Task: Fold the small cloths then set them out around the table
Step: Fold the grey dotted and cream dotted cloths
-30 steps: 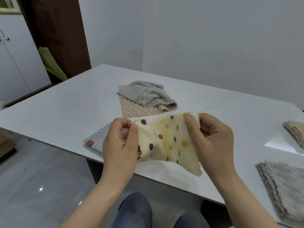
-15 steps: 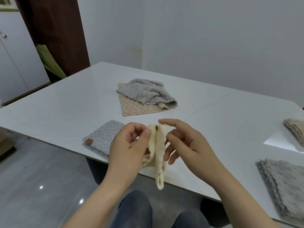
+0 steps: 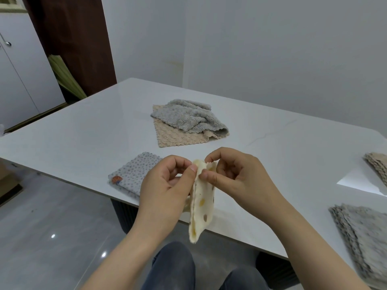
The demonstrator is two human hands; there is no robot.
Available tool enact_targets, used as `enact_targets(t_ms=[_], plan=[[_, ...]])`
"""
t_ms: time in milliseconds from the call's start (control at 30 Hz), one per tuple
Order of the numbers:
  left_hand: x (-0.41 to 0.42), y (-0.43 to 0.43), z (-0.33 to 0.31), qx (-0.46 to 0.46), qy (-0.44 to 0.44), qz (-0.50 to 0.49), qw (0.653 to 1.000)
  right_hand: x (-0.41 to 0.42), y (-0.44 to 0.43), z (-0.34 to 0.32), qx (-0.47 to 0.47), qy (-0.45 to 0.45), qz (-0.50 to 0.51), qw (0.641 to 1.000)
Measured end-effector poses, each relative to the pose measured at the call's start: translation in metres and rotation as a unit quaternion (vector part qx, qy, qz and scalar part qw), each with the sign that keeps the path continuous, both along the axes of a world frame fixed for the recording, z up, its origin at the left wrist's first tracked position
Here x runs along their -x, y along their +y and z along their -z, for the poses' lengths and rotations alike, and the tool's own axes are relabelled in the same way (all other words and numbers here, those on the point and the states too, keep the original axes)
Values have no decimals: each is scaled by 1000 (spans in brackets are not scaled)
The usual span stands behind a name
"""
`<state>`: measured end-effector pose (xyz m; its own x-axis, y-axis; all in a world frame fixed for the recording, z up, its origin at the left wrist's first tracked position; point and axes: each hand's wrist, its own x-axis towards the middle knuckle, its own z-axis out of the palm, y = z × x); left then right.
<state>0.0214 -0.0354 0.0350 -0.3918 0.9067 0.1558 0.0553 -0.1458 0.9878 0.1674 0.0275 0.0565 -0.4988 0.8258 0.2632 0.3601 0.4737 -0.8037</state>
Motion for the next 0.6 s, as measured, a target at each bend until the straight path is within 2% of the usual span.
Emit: enact_targets(t_ms=[300, 600], plan=[[9, 1, 1, 3, 9, -24, 1000, 0, 3, -3, -34, -39, 36, 998], [10, 2, 0, 6, 11, -10, 1000, 3, 0, -7, 0, -35, 32, 999]])
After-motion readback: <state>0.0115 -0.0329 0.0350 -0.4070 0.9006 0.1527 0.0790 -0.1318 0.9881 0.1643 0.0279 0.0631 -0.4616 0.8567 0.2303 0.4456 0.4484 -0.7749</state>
